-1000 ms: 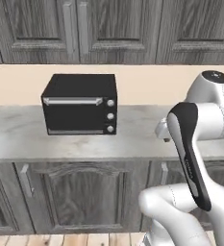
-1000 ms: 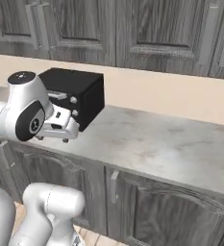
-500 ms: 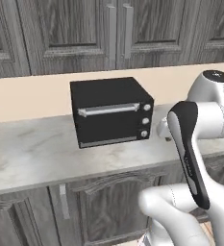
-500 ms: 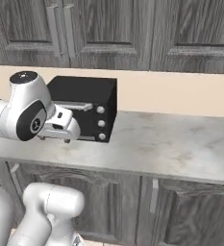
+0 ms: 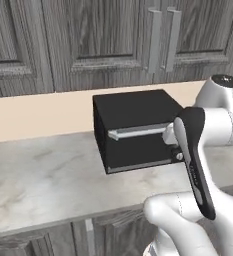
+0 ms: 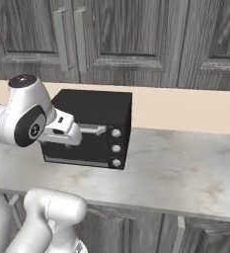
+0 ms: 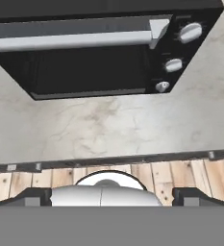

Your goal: Navigate to the toaster oven.

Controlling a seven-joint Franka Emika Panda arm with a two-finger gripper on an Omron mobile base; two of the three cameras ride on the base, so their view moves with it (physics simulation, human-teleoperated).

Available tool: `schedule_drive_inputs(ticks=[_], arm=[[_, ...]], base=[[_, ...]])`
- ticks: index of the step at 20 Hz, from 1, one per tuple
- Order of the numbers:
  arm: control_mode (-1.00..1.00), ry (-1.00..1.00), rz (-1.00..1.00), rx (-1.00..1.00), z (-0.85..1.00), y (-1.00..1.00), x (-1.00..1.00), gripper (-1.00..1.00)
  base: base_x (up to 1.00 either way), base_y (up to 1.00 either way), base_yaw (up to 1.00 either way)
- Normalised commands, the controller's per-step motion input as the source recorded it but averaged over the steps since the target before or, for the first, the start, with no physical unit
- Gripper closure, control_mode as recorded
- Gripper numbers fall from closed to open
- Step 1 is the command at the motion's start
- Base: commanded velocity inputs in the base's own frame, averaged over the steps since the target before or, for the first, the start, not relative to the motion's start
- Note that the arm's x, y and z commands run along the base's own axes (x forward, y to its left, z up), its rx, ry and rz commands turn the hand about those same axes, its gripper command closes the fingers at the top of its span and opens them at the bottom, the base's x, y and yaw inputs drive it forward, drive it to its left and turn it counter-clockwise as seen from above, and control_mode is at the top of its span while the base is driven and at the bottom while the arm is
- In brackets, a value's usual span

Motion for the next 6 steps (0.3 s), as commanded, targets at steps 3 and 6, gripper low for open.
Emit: schedule_drive_inputs(ticks=[3,6], arm=[[1.0,0.0,0.0,0.0,0.0,0.0,0.0,-1.0],[1.0,0.0,0.0,0.0,0.0,0.0,0.0,-1.0]], base=[[0.54,-0.22,0.07],[0.24,-0.05,0.0]])
